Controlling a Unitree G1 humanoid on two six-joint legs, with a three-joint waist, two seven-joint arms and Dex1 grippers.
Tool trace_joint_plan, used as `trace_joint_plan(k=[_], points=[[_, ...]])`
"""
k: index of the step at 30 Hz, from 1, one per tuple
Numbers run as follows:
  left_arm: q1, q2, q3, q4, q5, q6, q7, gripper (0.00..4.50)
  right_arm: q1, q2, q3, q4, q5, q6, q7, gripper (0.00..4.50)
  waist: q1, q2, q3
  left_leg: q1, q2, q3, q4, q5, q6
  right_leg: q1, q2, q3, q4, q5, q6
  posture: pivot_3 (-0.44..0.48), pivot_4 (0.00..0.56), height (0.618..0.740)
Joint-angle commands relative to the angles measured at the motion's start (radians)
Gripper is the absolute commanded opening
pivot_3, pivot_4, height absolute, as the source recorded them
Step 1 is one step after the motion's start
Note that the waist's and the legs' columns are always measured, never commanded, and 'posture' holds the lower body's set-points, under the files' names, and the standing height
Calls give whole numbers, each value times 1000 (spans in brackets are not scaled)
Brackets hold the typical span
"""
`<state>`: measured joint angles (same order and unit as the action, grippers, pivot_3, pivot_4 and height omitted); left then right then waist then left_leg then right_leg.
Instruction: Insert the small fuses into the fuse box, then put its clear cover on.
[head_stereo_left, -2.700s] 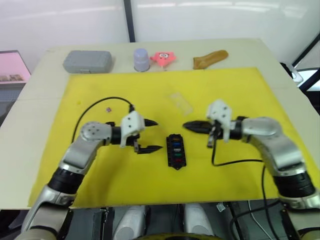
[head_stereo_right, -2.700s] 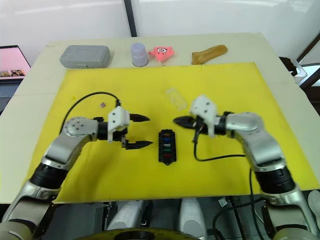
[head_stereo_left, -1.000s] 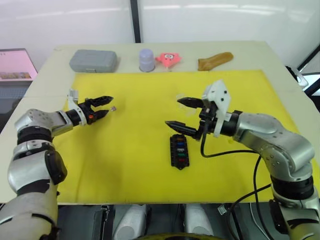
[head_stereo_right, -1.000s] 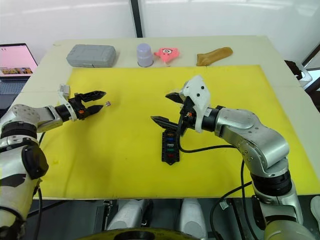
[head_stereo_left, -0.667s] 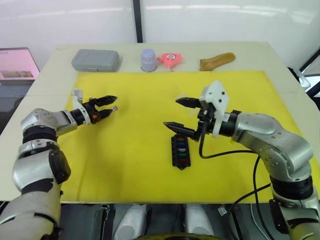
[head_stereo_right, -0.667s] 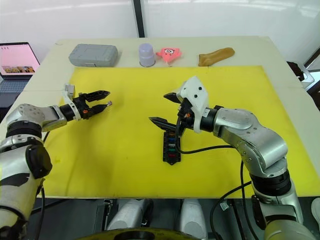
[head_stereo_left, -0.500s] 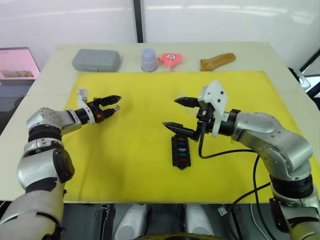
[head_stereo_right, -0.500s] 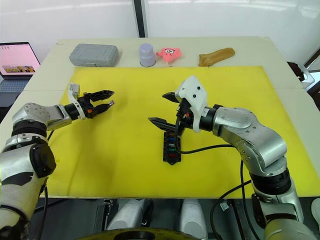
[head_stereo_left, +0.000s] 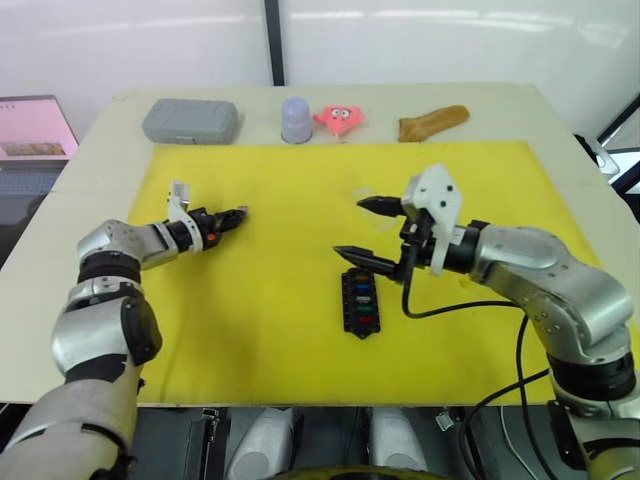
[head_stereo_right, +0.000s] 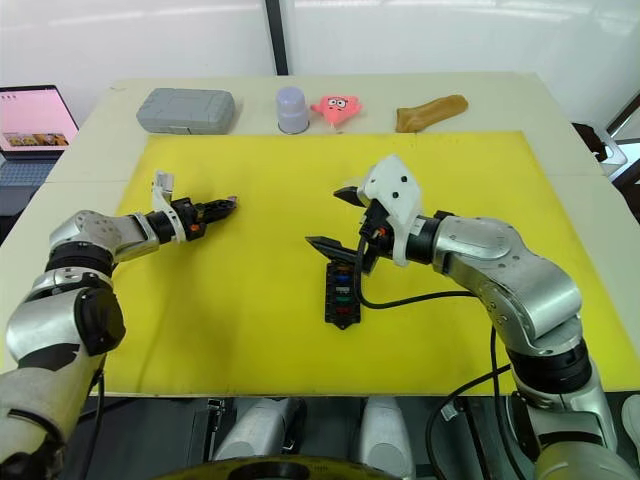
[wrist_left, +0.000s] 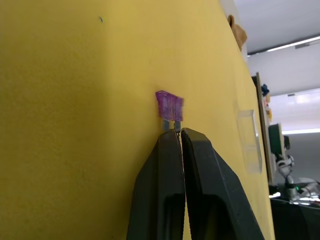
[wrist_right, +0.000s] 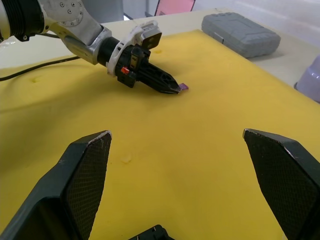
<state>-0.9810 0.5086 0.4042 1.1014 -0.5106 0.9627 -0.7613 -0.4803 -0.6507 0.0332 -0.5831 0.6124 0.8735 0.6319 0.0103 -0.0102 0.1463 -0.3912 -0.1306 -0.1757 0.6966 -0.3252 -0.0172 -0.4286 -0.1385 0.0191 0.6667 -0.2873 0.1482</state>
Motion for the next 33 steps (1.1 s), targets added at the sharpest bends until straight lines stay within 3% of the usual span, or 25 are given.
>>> trace_joint_plan(k=[1, 9, 16, 19, 22, 33], points=[[3, 16, 23, 1, -2, -20, 18, 47, 6, -9, -31, -36, 5, -25, 2, 4500, -1, 0, 0, 0, 0, 0, 0, 0, 0, 0, 0, 0, 0, 0, 0, 0, 150, 740], [42, 76, 46, -81, -40, 62, -6, 47, 27, -23, -35, -29, -3, -47, 17, 4500, -27, 0, 0, 0, 1, 0, -1, 0, 0, -1, 1, 0, 0, 0, 0, 0, 150, 740], [77, 75, 84, -110, -74, 93, 41, 47, 11, -29, -14, 0, -14, -70, 35, 4500, -32, 0, 0, 0, 3, 1, -3, 0, 0, -4, 2, 1, 0, 0, 0, 0, 150, 740], [73, 72, 90, -111, -94, 145, 44, 875, 8, -32, -5, 5, -18, -75, 44, 4500, -32, 0, 0, 0, 3, 2, -3, 0, 0, -4, 2, 2, 0, 0, 0, 0, 150, 740], [76, 68, 90, -120, -95, 161, 63, 2350, 5, -35, 0, 11, -26, -79, 53, 4500, -31, 0, 0, 0, 3, 2, -3, 0, 0, -4, 2, 2, 0, 0, 0, 0, 150, 740], [48, 38, 146, -69, -137, 152, 131, 2350, 15, -30, 6, 9, -48, -83, 54, 4500, -28, 0, 0, 0, 3, 3, -3, 0, 0, -4, 2, 2, 0, 0, 0, 0, 150, 740]])
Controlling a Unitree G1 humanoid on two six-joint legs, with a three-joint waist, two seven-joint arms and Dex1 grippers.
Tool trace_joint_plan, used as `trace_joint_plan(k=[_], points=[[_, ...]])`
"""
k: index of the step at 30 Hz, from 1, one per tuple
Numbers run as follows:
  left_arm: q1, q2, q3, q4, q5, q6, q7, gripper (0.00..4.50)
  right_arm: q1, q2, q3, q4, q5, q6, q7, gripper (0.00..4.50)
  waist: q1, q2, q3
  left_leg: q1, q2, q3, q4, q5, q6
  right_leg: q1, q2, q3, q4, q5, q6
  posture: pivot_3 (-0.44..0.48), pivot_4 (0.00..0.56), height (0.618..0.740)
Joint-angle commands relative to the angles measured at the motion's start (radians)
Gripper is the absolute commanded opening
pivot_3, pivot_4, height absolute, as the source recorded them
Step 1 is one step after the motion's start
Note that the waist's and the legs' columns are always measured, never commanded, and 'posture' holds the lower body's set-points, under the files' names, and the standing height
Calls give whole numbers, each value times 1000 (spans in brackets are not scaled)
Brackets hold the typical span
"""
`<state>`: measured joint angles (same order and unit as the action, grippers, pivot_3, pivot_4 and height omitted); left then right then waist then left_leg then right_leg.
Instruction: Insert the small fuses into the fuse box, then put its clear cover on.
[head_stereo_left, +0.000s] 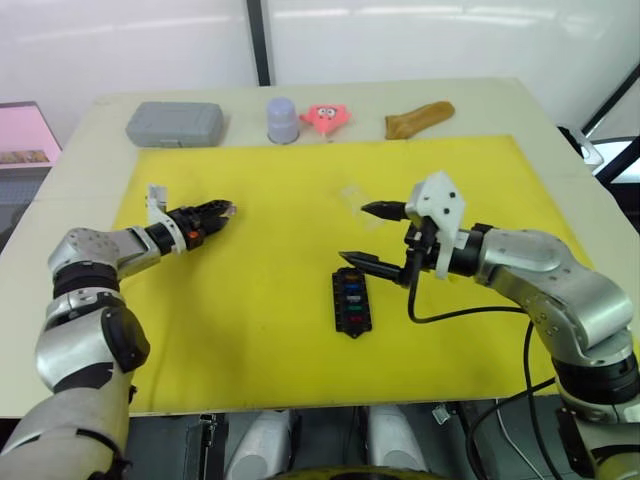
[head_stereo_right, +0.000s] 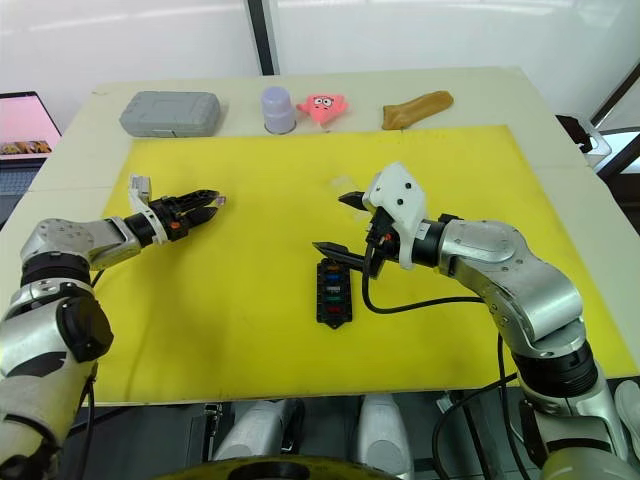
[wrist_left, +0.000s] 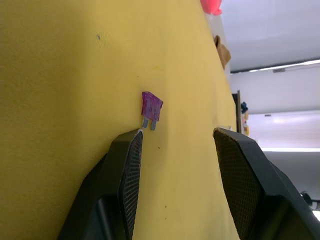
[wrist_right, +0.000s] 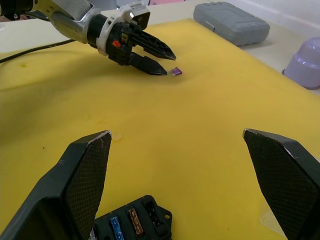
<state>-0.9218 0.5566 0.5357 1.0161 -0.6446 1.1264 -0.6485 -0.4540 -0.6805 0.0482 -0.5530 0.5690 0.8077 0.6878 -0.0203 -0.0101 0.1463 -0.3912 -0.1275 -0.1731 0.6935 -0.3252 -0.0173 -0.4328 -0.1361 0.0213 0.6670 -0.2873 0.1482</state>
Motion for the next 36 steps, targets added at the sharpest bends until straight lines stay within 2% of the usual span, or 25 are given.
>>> trace_joint_plan(k=[1, 9, 20, 29, 36], points=[[-18, -23, 19, 31, -2, -31, 29, 2350, -10, 1, -8, -23, -5, -16, -3, 4500, 5, 0, 0, 0, 0, 0, 0, 0, 0, 0, 0, 0, 0, 0, 0, 0, 150, 740], [-70, -71, 13, 82, 10, -78, 58, 2350, -14, 3, -11, -23, -11, -14, -14, 4500, 31, 0, 0, 0, -2, -1, 3, 0, 0, 2, -1, 0, 0, 0, 0, 0, 150, 740], [-73, -80, 22, 103, 11, -118, 84, 2350, 5, -12, -27, -36, -6, -12, -18, 4500, 32, 0, 0, 0, -3, -1, 4, 0, 0, 3, -2, 0, 0, 0, 0, 0, 150, 740], [-77, -101, -13, 69, 30, -168, 27, 2350, -7, -12, -23, -23, -12, -15, -17, 4500, 34, 0, 0, 0, -3, -2, 4, 0, 0, 4, -2, -1, 0, 0, 0, 0, 150, 740], [-62, -116, -13, 101, 47, -198, 60, 2350, -1, -14, -21, -14, -27, -18, -15, 4500, 34, 0, 0, 0, -3, -2, 4, 0, 0, 4, -2, -1, 0, 0, 0, 0, 150, 740]])
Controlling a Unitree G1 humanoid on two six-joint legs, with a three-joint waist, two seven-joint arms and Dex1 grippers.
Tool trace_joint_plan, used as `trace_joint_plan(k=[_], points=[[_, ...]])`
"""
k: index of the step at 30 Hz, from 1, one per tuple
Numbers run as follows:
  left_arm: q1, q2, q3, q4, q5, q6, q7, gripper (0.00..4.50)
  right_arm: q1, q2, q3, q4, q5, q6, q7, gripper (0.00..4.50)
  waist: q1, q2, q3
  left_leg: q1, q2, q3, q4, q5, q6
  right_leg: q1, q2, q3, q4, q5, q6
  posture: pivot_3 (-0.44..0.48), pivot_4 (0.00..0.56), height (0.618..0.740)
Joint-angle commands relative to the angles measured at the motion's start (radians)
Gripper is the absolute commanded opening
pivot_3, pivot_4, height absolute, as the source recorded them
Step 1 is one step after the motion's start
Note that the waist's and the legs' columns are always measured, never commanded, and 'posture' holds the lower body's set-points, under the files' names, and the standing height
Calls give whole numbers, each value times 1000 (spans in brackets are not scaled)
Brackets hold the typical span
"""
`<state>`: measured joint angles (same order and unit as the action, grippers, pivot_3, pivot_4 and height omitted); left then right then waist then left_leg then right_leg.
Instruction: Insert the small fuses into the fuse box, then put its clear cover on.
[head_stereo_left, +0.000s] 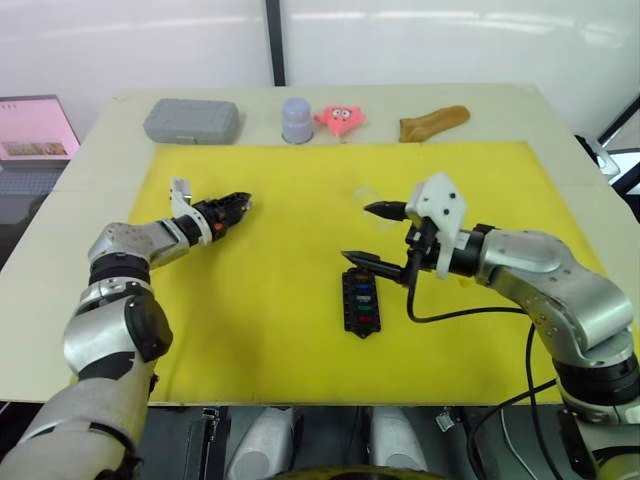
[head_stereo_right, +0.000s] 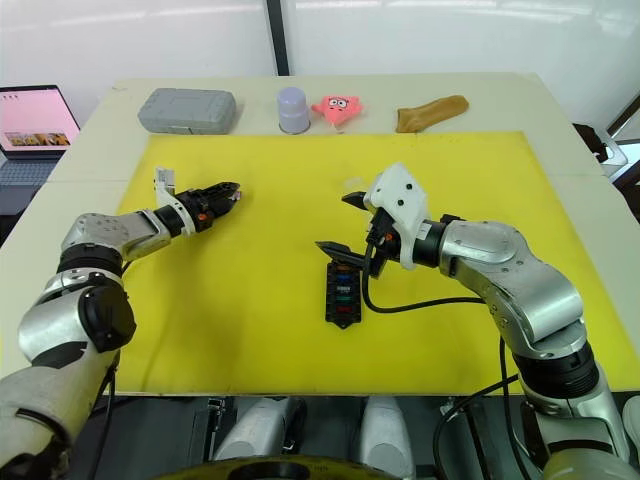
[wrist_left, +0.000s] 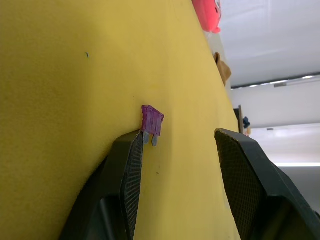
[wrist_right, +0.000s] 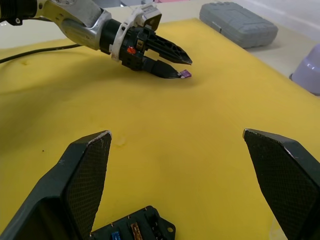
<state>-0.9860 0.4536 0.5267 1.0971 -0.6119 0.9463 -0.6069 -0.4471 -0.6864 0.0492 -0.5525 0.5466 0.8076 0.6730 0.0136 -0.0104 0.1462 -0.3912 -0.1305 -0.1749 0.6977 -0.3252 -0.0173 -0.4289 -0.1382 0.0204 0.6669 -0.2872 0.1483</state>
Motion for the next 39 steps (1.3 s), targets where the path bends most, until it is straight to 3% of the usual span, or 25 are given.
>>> trace_joint_plan(k=[1, 5, 8, 11, 22, 31, 34, 39], points=[[0, -13, 6, 27, 9, -22, 29, 2350, -10, -6, -25, -15, -4, -17, -1, 4500, 0, 0, 0, 0, 0, 0, 0, 0, 0, 0, 0, 0, 0, 0, 0, 0, 150, 740], [3, -14, 5, 40, 24, -51, 58, 2350, -7, -5, -30, -24, -3, -13, -3, 4500, -1, 0, 0, 0, 0, 0, 0, 0, 0, 0, 0, 0, 0, 0, 0, 0, 150, 740], [21, -30, -56, 43, 90, -109, 77, 1510, -5, -4, -34, -19, -5, -15, -6, 4500, 0, 0, -1, 1, 0, 0, 0, 0, 0, 1, 0, 0, 0, 0, 0, 0, 150, 740], [17, -28, -34, 57, 70, -103, 78, 131, -1, -4, -39, -17, -5, -11, -11, 4500, -2, 0, -1, 1, 0, 0, 0, 0, 0, 1, 0, 0, 0, 0, 0, 0, 150, 740], [-5, 24, -5, 5, 27, -32, 52, 131, 9, -17, -53, -34, 8, 2, -5, 4500, -12, 1, -2, 1, 1, 1, -1, 0, 0, 0, 0, 0, 0, 0, 0, 0, 150, 740], [77, 88, -7, -531, -176, 336, -78, 131, -6, 19, -173, -27, 165, 74, -18, 4500, -33, -1, -1, -1, 2, 1, -3, 0, 0, -3, 1, 1, 0, 0, 0, 0, 150, 740], [125, 89, -39, -783, -286, 469, -107, 131, -31, 66, -244, -12, 286, 132, -65, 4500, -31, -1, -1, -1, 2, 1, -3, 0, 0, -3, 1, 1, 0, 0, 0, 0, 150, 740], [132, 61, -49, -993, -423, 615, -98, 131, -81, 149, -315, 19, 487, 220, -184, 4500, -28, 0, -1, -1, 2, 0, -3, 0, 0, -2, 1, 1, -1, 0, 0, 0, 150, 740]])
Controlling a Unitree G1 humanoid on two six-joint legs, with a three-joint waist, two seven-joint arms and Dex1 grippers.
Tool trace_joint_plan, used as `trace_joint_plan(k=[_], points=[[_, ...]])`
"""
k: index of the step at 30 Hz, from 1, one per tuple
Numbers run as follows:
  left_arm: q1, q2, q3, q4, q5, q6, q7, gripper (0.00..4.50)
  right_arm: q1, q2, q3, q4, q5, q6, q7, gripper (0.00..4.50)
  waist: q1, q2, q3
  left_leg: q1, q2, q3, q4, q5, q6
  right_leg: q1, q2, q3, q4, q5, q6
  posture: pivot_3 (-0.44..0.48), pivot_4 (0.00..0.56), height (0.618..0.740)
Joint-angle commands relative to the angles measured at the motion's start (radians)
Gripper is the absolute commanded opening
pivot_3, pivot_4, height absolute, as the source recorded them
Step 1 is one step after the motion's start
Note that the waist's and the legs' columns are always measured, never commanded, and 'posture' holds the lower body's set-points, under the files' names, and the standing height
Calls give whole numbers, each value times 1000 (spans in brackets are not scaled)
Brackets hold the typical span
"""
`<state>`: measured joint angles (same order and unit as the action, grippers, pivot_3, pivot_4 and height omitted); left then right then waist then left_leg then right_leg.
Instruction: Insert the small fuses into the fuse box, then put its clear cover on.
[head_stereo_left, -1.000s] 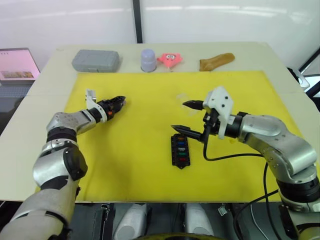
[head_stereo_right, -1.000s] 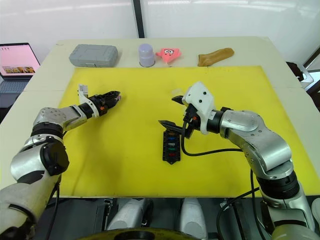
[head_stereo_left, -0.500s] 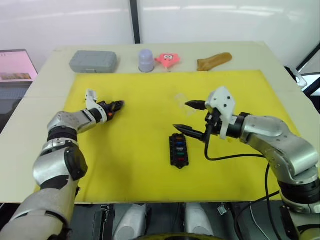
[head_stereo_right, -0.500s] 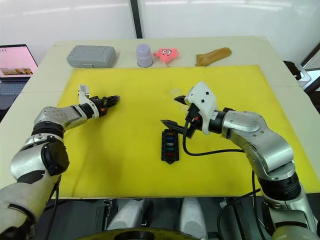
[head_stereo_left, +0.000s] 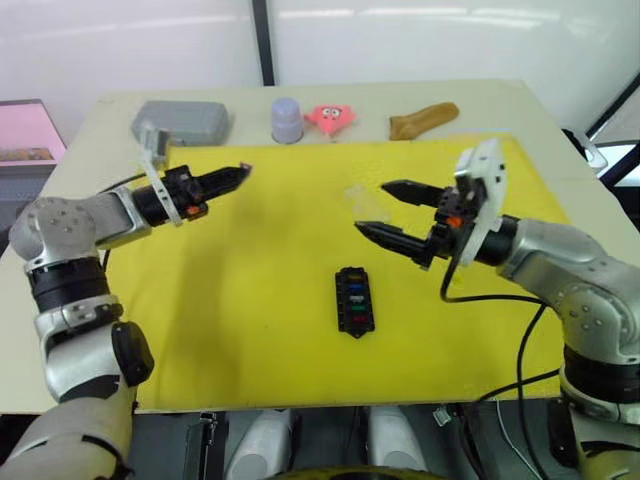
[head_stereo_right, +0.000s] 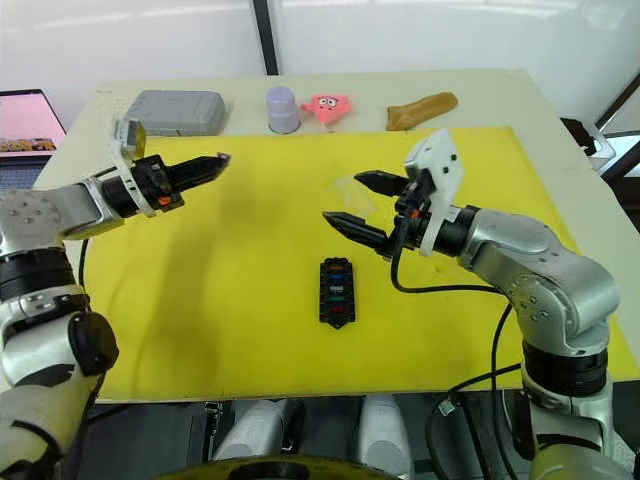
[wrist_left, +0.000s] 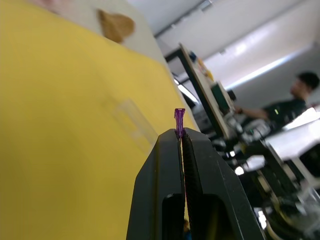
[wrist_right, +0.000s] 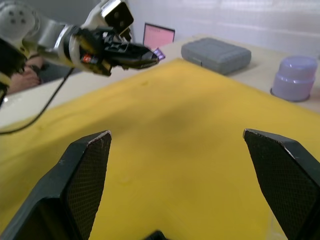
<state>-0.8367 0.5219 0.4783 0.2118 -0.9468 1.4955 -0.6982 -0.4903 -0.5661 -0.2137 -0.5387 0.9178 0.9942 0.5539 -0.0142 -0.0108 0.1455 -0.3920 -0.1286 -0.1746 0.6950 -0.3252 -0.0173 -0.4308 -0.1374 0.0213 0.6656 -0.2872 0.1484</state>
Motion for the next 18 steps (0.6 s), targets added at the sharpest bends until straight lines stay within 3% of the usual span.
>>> trace_joint_plan(k=[1, 8, 15, 18], points=[[-19, -17, -6, -143, -115, 79, -10, 131, -53, 54, -60, 16, 164, 43, -103, 4500, -2, 0, 0, 0, 0, 0, 0, 0, 0, 0, 0, 0, 0, 0, 0, 0, 150, 740], [-32, -106, -52, -274, -235, 93, 13, 131, -111, 182, -65, 103, 533, 50, -396, 4500, -5, 0, 0, 0, 0, 0, -1, 0, 0, 0, 0, 0, -1, 0, 0, 0, 150, 740], [-44, -121, -82, -265, -293, 68, 29, 131, -97, 144, -25, 110, 715, 18, -506, 4500, -4, 0, 0, 0, 1, 1, -1, 0, 0, 0, 0, 0, -1, 0, 0, 0, 150, 740], [-52, -124, -95, -254, -306, 57, 26, 0, -82, 125, 0, 102, 748, 4, -529, 3756, -4, 0, 0, 0, 1, 1, -1, 0, 0, 0, 1, 0, -1, 0, 0, 0, 150, 740]])
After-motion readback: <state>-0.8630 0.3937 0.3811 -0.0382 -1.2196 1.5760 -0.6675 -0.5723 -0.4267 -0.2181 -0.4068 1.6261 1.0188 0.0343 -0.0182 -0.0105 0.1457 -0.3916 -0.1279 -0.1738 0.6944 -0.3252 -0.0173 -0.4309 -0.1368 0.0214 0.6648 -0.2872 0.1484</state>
